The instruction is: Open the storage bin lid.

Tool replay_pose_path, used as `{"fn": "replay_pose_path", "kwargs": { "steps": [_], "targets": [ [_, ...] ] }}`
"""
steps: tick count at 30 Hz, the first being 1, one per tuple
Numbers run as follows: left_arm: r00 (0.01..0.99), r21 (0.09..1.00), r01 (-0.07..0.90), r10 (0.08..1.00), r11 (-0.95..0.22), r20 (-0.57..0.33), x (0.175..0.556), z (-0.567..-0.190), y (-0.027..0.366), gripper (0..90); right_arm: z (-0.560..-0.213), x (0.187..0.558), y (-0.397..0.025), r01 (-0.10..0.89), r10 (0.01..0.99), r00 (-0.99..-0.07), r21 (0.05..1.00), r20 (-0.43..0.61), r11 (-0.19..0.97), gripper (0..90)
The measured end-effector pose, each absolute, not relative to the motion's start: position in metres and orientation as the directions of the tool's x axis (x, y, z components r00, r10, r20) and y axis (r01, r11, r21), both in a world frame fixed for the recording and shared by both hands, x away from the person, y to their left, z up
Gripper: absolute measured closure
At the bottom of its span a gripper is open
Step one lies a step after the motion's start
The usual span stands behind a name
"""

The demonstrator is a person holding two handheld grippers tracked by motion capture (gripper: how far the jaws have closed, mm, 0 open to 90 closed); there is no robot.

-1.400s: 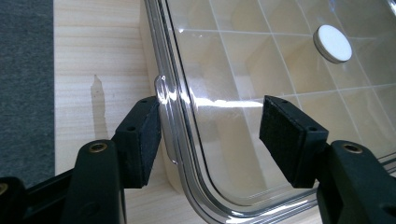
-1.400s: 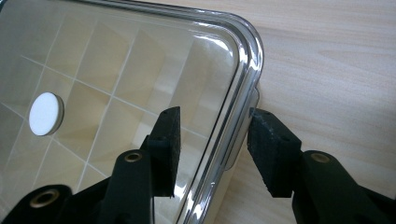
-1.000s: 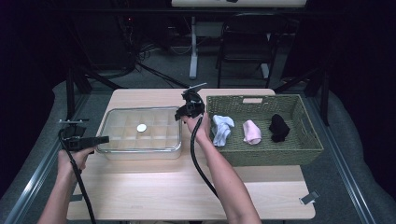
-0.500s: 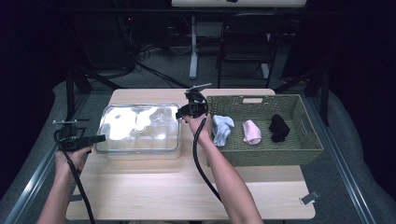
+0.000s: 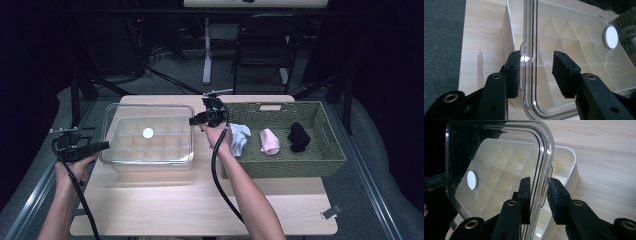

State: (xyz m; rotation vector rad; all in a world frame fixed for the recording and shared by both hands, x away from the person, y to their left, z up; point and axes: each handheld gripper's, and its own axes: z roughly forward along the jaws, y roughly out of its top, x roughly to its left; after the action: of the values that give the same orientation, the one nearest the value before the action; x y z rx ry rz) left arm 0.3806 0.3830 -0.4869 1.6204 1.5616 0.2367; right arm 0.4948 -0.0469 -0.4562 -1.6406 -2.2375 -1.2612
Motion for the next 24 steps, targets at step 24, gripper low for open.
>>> {"fn": "replay_pose_path", "kwargs": {
  "steps": [24],
  "targets": [
    [0.28, 0.705, 0.703, 0.877, 0.089, -0.39, 0.356, -0.467, 0.358, 61.0, -0.434, 0.447, -0.081, 0.769, 0.729, -0.461, 0.638, 0.506, 0.044, 75.1]
  ]
}}
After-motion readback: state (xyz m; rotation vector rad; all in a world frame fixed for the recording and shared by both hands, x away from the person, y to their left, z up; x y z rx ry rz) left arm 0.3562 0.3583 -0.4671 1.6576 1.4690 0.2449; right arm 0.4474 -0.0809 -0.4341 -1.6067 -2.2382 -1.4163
